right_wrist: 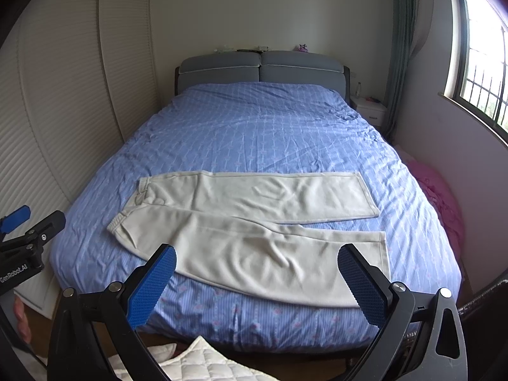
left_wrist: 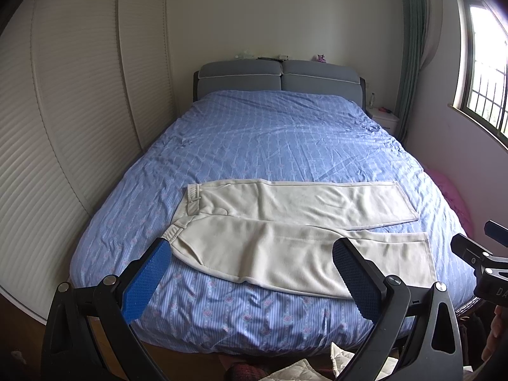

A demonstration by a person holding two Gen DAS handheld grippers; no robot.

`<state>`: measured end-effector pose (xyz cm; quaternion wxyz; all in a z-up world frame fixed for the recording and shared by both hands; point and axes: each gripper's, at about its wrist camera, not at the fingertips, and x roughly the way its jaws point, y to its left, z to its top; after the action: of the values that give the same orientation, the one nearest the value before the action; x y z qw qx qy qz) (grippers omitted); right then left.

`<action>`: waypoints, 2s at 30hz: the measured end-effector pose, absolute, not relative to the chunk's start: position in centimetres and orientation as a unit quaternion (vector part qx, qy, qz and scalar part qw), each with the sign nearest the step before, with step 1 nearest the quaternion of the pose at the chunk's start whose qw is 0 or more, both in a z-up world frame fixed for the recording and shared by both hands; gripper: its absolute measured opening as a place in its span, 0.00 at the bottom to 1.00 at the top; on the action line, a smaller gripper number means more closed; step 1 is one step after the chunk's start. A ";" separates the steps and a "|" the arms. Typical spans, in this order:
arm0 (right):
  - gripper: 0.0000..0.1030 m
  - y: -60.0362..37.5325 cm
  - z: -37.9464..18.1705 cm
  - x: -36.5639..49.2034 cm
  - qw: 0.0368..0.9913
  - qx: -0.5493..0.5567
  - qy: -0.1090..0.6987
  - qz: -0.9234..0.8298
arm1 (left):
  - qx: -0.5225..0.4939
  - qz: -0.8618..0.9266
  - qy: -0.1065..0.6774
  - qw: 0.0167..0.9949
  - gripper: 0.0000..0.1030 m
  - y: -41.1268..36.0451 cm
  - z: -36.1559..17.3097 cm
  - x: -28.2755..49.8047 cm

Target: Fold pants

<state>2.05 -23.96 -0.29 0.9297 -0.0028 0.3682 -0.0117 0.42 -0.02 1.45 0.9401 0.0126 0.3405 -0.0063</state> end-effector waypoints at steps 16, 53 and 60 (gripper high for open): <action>1.00 -21.9 -1.2 3.7 0.922 -0.022 0.385 -0.016 | -0.007 -0.019 0.354 0.935 1.00 1.3 0.0 1.8; 0.94 -11.7 -35.4 18.7 0.741 0.232 0.622 -0.103 | 0.047 0.010 0.591 0.805 0.99 18.8 -32.0 23.1; 0.92 -13.6 -37.6 19.5 0.731 0.279 0.605 -0.144 | 0.011 0.003 0.607 0.795 0.99 18.7 -34.8 24.5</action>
<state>19.49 -13.60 -37.62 0.7312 0.2795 0.6053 -0.1442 24.54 18.68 -34.79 0.7946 0.0110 0.6070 0.0031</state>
